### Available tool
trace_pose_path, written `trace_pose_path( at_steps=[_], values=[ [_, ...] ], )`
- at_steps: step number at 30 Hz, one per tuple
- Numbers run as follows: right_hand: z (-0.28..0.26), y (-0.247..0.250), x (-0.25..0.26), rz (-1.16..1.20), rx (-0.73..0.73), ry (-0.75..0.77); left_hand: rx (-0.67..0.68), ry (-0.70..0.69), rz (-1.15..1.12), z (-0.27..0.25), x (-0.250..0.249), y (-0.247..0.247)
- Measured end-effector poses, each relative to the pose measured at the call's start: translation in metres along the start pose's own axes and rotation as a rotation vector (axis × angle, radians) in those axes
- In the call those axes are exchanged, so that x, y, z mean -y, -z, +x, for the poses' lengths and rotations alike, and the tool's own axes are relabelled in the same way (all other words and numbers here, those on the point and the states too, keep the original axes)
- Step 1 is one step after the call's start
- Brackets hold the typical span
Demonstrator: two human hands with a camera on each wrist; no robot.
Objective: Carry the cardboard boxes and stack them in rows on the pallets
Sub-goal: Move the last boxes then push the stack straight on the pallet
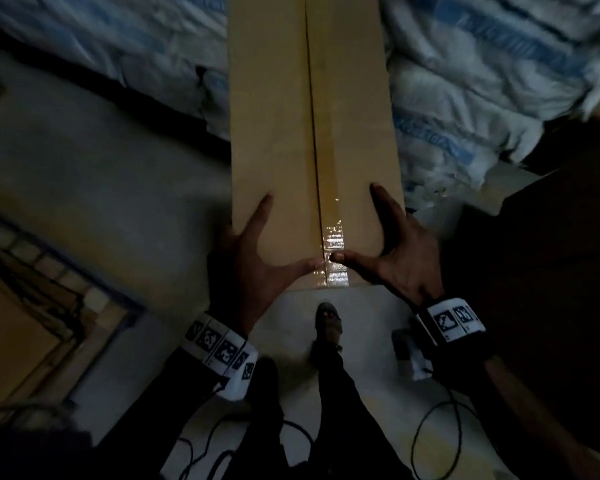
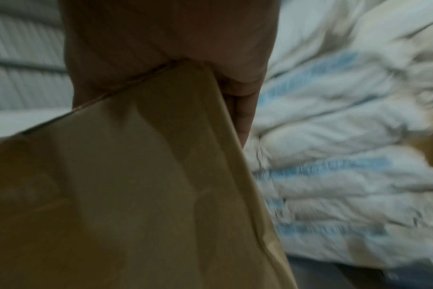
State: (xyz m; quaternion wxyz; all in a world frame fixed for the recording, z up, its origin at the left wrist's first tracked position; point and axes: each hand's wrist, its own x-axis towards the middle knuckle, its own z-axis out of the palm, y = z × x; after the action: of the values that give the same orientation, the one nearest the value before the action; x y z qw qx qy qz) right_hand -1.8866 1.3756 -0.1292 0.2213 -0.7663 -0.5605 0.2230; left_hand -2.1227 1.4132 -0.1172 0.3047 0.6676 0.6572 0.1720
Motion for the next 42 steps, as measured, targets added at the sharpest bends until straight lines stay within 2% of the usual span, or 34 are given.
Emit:
trace_pose_path(
  at_steps=[3, 10, 17, 20, 27, 33, 38, 42],
  values=[
    [-0.053, 0.024, 0.029, 0.023, -0.082, -0.014, -0.036, -0.085, -0.006, -0.037, -0.004, 0.029],
    [-0.149, 0.076, 0.051, 0.069, -0.278, -0.124, 0.054, -0.293, 0.025, -0.095, -0.036, 0.066],
    [-0.248, 0.137, 0.038, 0.045, -0.472, -0.264, 0.101, -0.582, 0.038, -0.151, -0.091, 0.053],
    [-0.293, 0.158, 0.021, 0.037, -0.58, -0.294, 0.15, -0.666, 0.017, -0.181, -0.121, 0.042],
    [-0.42, 0.201, -0.026, 0.016, -0.796, -0.359, 0.203, -0.944, -0.065, -0.282, -0.187, 0.004],
    [-0.576, 0.24, -0.085, -0.003, -0.977, -0.439, 0.272, -1.174, -0.103, -0.424, -0.239, -0.06],
    [-0.712, 0.264, -0.14, -0.089, -1.074, -0.597, 0.46, -1.293, -0.149, -0.546, -0.271, -0.127],
    [-0.8, 0.278, -0.181, -0.105, -1.1, -0.721, 0.539, -1.377, -0.118, -0.631, -0.297, -0.172]
  ],
)
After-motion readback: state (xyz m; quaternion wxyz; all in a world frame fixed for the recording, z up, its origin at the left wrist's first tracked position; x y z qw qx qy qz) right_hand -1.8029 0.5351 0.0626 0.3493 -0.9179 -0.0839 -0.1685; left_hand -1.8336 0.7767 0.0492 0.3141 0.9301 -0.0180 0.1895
